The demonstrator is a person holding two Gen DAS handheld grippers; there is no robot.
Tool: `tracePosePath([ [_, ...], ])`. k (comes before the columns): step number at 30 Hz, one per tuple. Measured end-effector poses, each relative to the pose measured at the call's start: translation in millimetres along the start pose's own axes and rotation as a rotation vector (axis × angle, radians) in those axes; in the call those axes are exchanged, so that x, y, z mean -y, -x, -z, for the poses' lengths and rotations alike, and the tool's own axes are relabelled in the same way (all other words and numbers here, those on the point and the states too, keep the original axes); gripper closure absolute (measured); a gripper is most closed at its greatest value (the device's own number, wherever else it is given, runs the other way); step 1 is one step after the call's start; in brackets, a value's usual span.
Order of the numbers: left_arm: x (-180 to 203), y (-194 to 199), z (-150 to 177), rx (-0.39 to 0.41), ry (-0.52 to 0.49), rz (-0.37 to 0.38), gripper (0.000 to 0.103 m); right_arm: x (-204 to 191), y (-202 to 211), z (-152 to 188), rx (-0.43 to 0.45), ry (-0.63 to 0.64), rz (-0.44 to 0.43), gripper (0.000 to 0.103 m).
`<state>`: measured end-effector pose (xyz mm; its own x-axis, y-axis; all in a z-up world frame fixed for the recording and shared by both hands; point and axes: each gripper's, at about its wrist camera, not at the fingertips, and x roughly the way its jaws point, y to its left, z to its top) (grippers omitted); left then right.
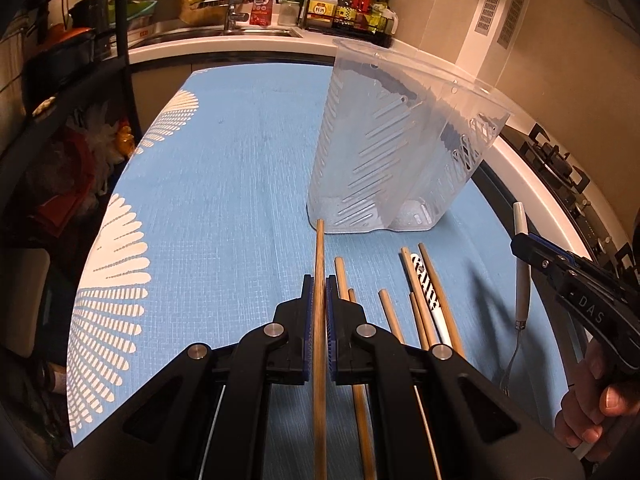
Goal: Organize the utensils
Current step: 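Lift the chopstick with the left tool while the right tool lifts the fork over the holder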
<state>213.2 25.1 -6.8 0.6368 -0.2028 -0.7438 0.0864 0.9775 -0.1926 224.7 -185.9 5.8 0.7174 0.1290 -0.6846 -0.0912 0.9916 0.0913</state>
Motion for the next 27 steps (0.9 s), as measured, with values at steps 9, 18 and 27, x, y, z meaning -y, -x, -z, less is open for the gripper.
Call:
tracePosePath([
  [9, 11, 29, -9, 0.067, -0.045, 0.001, 0.097, 0, 23, -18, 0.067, -0.006, 0.003, 0.085],
  [18, 21, 66, -26, 0.137, -0.068, -0.001, 0.097, -6, 59, -41, 0.145, 0.028, 0.005, 0.085],
  [27, 35, 107, -44, 0.209, -0.11, -0.026, 0.097, -12, 95, -62, 0.202, 0.045, 0.003, 0.086],
])
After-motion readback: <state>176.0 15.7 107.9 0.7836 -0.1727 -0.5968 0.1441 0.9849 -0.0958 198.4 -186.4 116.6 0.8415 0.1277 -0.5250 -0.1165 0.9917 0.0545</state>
